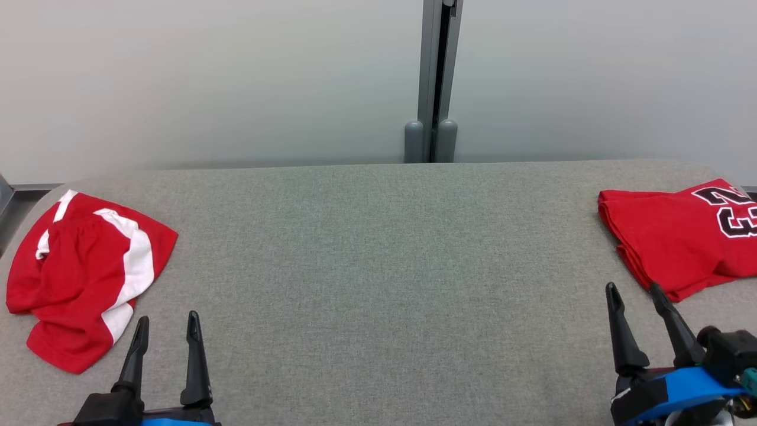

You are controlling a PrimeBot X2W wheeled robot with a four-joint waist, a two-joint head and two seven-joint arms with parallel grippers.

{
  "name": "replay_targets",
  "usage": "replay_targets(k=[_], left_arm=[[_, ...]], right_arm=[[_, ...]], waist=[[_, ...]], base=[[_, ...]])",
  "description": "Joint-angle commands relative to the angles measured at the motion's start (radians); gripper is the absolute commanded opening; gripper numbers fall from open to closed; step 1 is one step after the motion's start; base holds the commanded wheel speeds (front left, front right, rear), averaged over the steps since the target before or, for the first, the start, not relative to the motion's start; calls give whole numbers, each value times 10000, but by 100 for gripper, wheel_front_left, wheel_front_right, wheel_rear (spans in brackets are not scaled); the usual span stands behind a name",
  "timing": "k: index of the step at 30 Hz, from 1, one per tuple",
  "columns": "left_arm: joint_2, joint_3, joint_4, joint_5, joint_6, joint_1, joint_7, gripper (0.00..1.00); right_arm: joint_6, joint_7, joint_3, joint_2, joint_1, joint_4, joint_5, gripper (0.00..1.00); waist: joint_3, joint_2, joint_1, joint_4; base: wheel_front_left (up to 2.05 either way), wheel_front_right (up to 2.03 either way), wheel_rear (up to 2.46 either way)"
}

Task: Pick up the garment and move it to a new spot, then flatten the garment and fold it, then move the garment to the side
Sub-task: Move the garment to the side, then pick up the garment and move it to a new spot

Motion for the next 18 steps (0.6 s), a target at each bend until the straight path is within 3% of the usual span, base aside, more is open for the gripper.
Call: replay_targets(k=[1,10,18], left_arm=[[2,-14,6,-30,-19,65,-43,100],[49,-73,89,-54,-26,139,-43,100],[87,-125,237,-72,-46,28,-44,100]], right_arm=[[3,89,-112,163,358,-346,-146,100],[3,783,-504,872,1883,-2260,-607,100],[3,1127,-575,999,2280,-2854,-717,100]], waist=[[-33,3,1,-5],[-117,3,1,79],[-109,3,1,137]], base=[[0,0,0],[0,0,0],[0,0,0]])
